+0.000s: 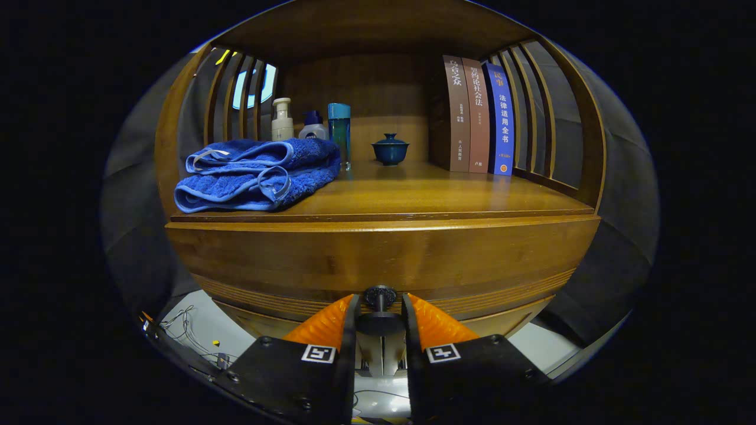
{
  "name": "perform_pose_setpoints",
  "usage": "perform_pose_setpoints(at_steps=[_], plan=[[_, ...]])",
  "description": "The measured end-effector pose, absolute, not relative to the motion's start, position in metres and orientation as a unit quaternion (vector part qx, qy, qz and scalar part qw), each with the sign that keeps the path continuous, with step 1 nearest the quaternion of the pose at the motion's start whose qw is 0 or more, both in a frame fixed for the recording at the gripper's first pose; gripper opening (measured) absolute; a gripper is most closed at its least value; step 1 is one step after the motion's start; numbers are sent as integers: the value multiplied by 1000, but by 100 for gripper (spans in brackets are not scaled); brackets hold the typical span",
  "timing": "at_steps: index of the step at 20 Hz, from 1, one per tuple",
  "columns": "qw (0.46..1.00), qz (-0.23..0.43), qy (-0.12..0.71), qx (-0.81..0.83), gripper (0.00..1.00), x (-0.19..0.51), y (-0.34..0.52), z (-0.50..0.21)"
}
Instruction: Pull open the drawer, take out the items inside it, and place them on the countertop above the cabinet.
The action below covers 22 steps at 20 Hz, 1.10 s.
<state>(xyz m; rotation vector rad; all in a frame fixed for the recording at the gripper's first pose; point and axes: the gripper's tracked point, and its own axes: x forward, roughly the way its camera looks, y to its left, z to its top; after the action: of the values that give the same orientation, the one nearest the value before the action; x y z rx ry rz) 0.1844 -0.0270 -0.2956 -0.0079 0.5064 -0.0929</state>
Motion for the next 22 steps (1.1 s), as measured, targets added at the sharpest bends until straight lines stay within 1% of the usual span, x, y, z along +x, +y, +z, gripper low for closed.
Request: perform_pose_setpoints(at_steps=[2, 6, 22], plan=[[966, -44, 256, -19, 41, 184, -28, -297], [959, -38, 281, 13, 41, 165, -24, -293], [944, -41, 328, 21, 41, 26, -14, -280]])
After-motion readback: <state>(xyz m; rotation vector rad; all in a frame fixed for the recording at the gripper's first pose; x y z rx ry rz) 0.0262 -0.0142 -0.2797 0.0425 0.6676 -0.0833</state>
